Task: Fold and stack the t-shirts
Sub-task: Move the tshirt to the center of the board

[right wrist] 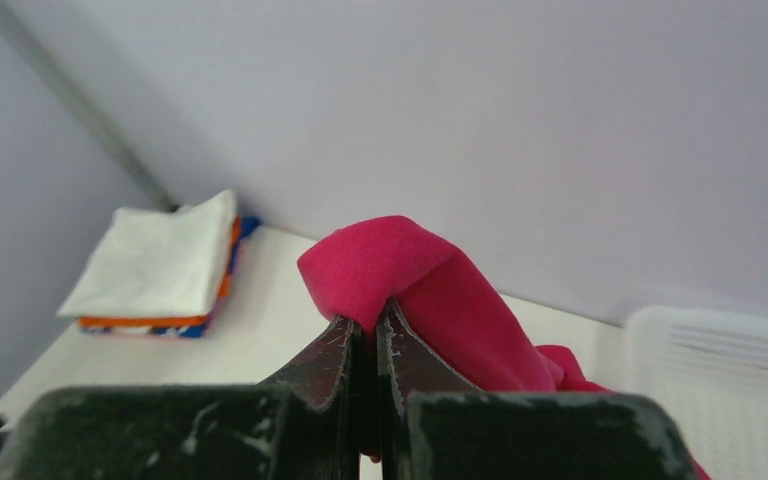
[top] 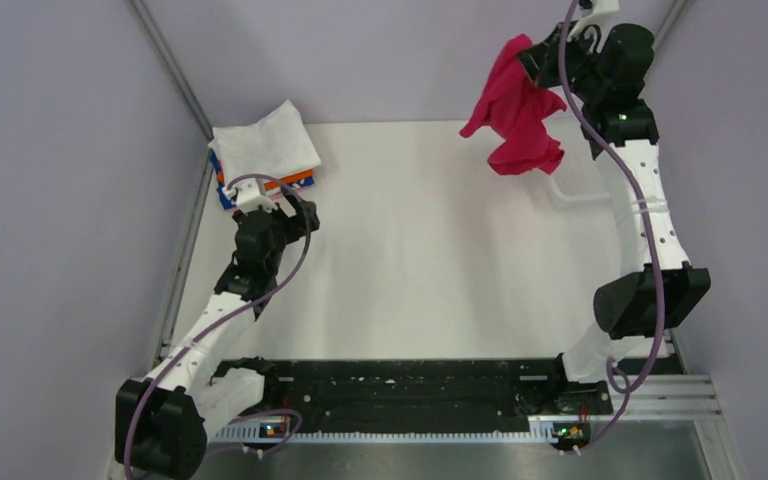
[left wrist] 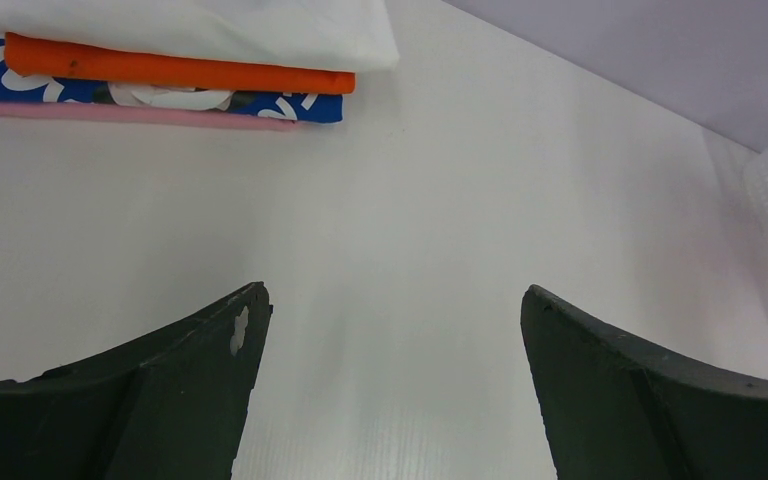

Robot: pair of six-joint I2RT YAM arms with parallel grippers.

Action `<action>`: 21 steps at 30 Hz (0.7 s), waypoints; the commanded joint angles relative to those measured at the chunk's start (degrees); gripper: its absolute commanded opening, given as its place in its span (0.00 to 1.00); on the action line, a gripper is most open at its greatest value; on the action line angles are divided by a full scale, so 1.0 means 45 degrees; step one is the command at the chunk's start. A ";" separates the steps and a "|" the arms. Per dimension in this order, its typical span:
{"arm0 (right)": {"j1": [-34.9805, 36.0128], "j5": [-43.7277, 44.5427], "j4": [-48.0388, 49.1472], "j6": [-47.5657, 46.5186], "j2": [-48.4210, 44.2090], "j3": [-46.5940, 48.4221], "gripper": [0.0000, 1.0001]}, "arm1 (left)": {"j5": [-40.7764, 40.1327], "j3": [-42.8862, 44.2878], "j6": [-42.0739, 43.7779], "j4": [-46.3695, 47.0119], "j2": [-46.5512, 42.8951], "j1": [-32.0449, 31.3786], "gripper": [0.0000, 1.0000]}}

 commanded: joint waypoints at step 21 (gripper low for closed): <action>0.2628 -0.1403 0.3010 0.2450 -0.3429 -0.7726 0.02 | 0.0868 0.0253 -0.0857 -0.0042 -0.0060 0.0026 0.99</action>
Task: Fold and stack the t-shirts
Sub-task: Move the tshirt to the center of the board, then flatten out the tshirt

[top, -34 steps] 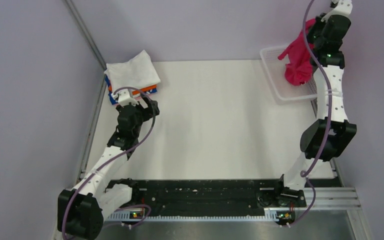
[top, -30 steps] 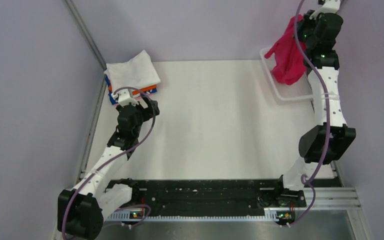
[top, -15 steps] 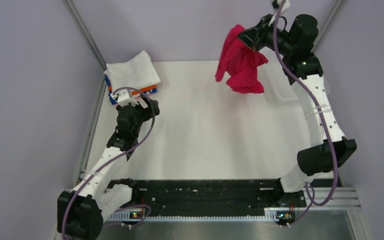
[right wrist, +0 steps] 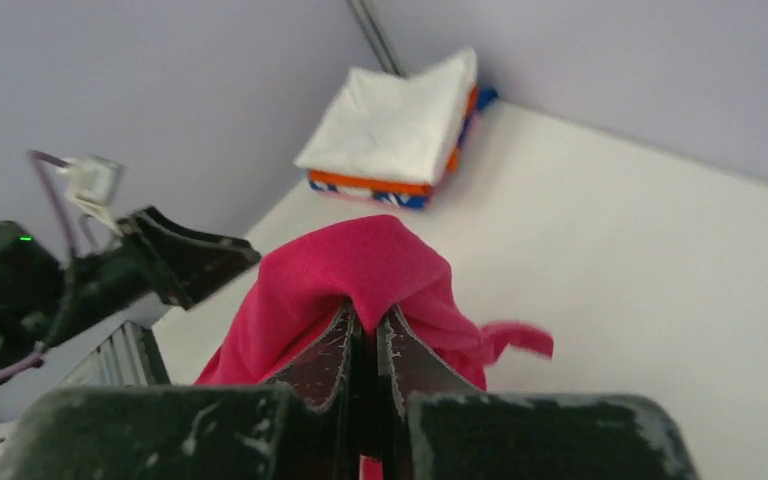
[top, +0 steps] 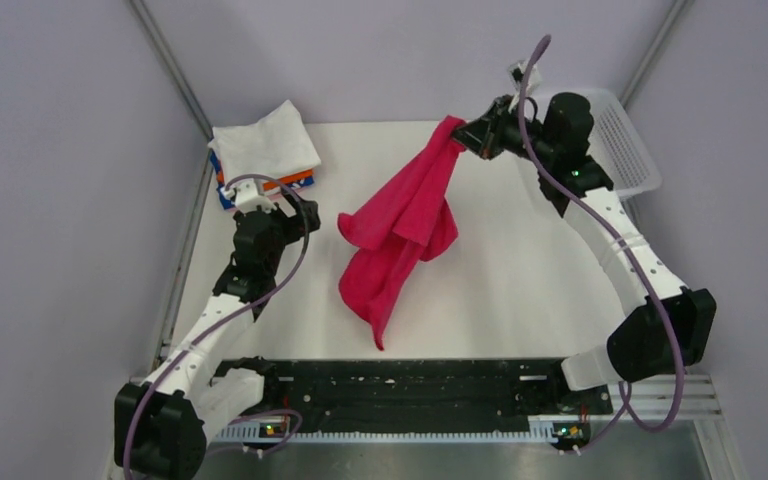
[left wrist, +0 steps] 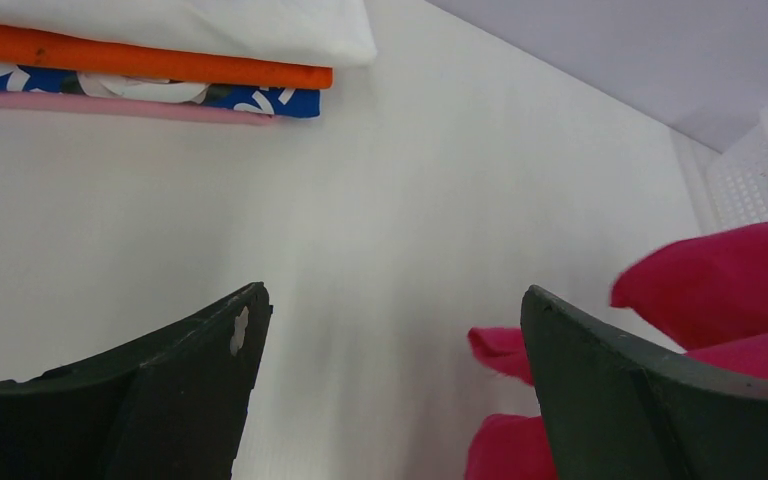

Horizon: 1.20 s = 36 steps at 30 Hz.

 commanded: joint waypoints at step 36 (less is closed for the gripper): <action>0.5930 0.7905 -0.3496 0.2520 -0.4326 -1.1445 0.93 | 0.2761 0.2630 -0.2295 -0.3022 0.6261 -0.4378 0.55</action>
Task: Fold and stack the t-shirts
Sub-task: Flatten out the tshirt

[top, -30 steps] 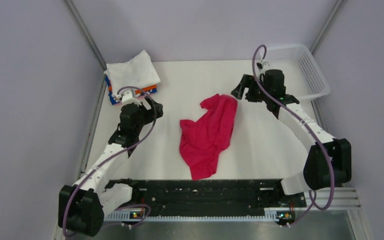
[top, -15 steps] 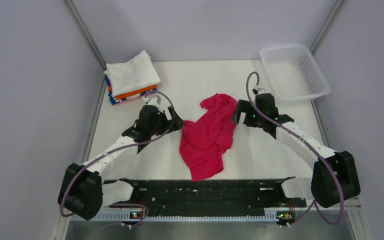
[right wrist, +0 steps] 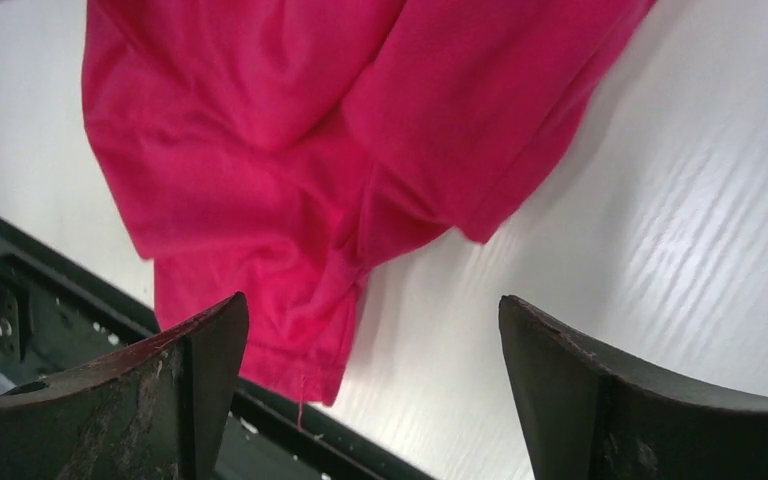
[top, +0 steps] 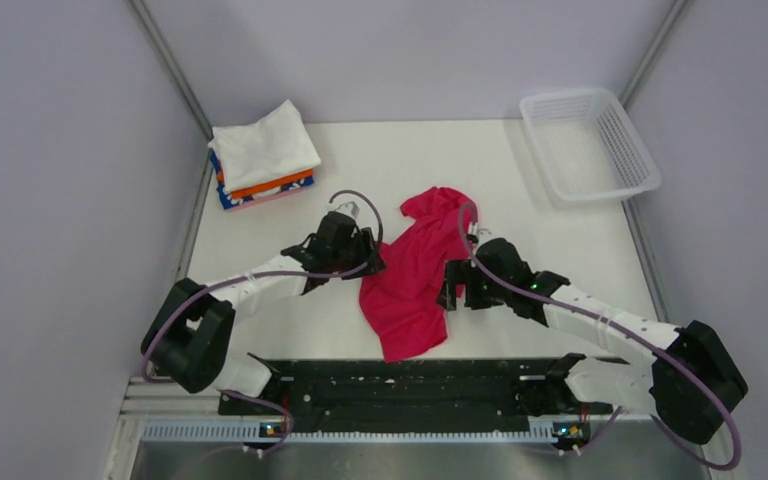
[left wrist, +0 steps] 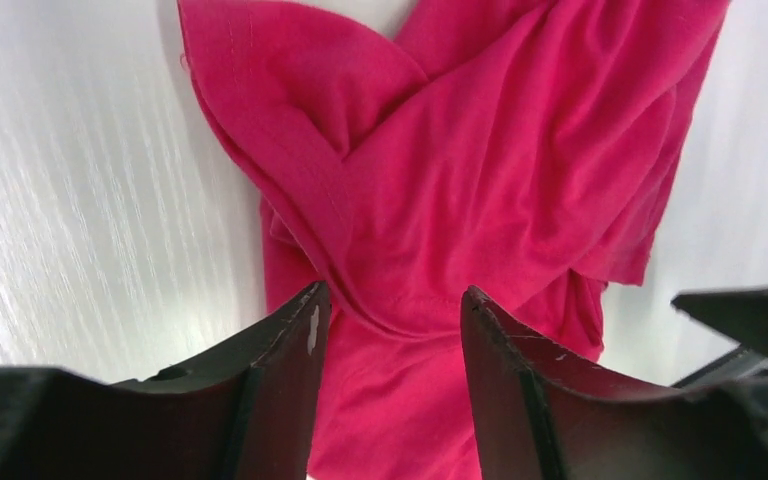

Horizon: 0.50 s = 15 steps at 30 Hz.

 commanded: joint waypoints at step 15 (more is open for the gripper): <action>0.2724 -0.0493 0.0858 0.1051 0.1154 -0.0353 0.90 | -0.1713 0.1751 0.0038 -0.0291 0.2065 -0.0094 0.04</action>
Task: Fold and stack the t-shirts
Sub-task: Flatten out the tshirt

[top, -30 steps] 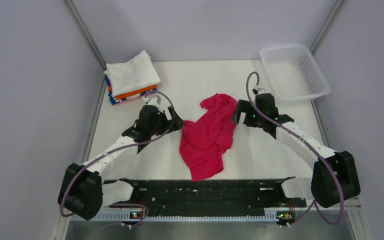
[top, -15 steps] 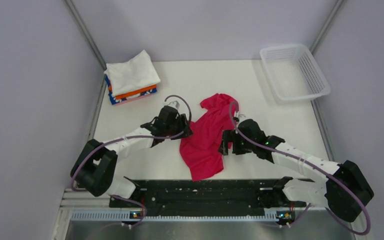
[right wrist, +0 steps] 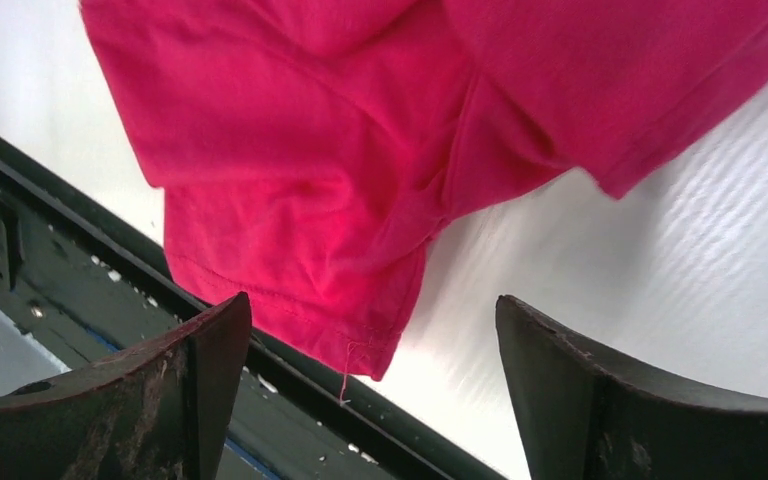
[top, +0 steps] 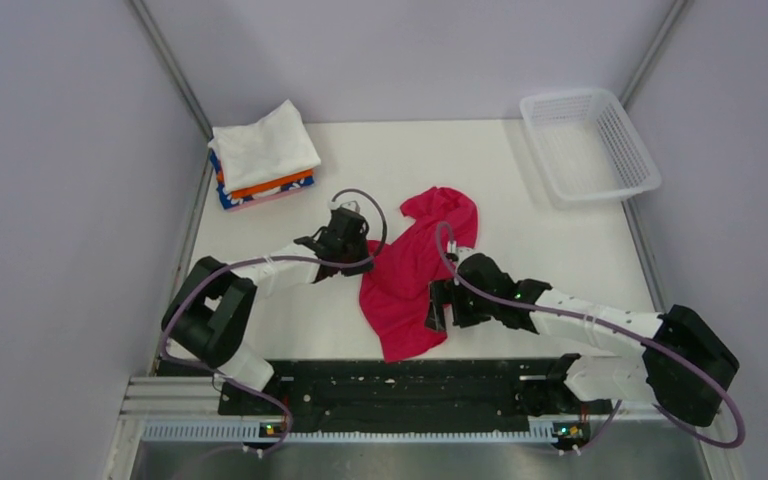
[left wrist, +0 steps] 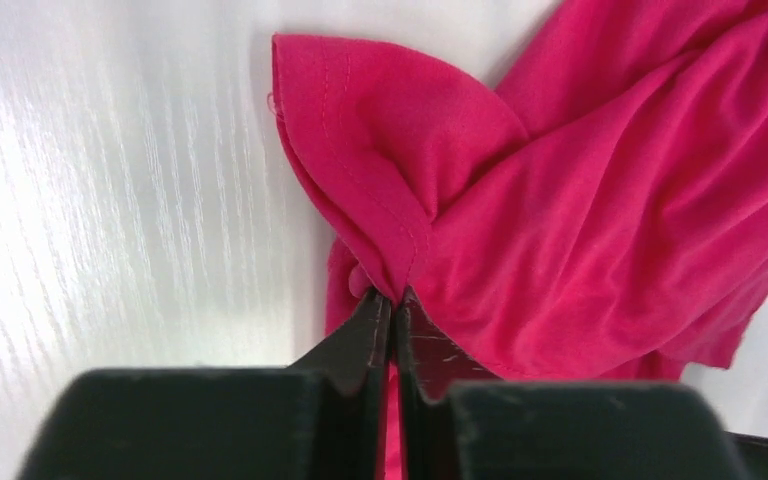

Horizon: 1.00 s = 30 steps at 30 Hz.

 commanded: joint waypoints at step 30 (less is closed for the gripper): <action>-0.3779 0.5969 0.0631 0.0479 0.0517 0.0824 0.00 | -0.3611 0.1449 0.0389 0.0712 -0.3046 0.2481 0.00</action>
